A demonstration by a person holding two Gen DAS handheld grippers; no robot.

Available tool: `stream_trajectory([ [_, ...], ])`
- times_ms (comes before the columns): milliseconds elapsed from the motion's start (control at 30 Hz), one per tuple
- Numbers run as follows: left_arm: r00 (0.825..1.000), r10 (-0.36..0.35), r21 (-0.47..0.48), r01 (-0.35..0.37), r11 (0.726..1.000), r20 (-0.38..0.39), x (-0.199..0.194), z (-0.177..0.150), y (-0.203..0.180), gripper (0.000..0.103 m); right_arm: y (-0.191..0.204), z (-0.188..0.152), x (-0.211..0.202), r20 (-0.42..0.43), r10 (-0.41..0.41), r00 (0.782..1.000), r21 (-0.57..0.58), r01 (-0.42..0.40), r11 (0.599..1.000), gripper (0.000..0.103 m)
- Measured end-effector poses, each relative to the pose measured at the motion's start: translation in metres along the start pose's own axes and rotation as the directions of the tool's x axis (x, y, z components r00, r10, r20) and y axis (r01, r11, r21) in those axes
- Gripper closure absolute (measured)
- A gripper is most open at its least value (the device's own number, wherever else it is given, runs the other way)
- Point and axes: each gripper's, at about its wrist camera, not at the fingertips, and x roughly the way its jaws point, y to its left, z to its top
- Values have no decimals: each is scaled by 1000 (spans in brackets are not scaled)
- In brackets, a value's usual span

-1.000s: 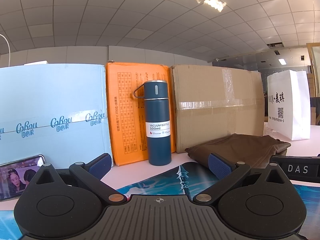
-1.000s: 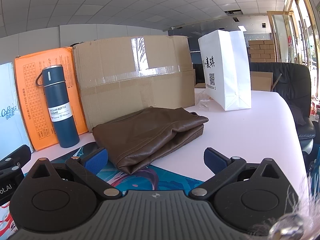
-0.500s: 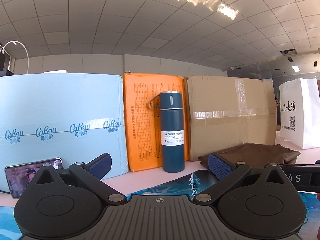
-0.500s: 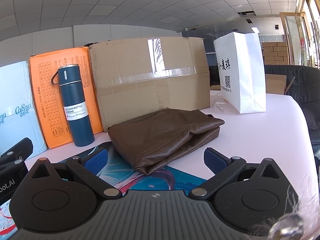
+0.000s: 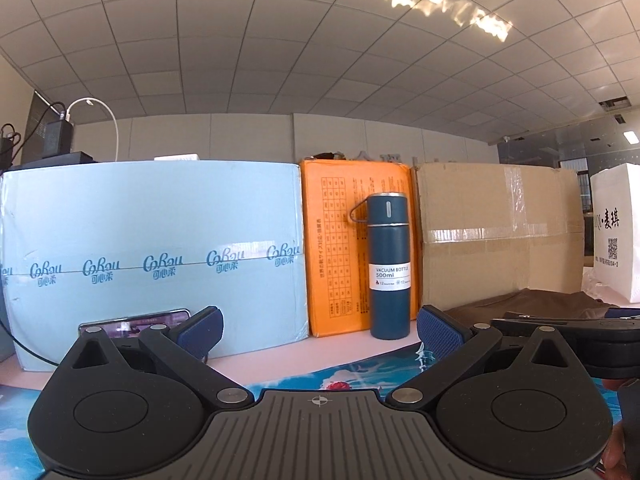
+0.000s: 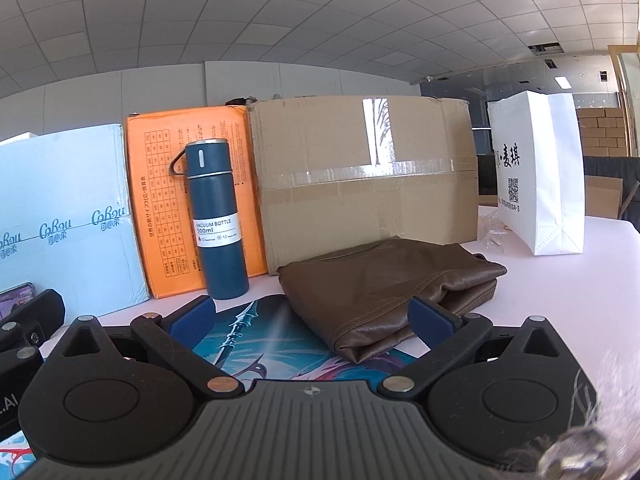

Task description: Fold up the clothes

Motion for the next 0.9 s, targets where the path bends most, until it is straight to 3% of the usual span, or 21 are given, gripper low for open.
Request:
stream_trajectory([
  [267, 988, 141, -38, -139, 990, 62, -23, 8, 24, 0, 22, 6, -7, 28, 150, 988, -7, -150, 989, 0],
  [500, 966, 249, -85, -244, 966, 61, -26, 0, 37, 0, 30, 2, -4, 16, 206, 978, -49, -205, 977, 0],
  [767, 971, 236, -50, -234, 971, 32, -41, -6, 47, 0, 16, -2, -12, 69, 235, 970, -20, -234, 972, 0],
  [900, 964, 257, -74, -252, 965, 70, -50, -6, 56, 0, 10, -3, -14, 92, 227, 970, 2, -228, 974, 0],
])
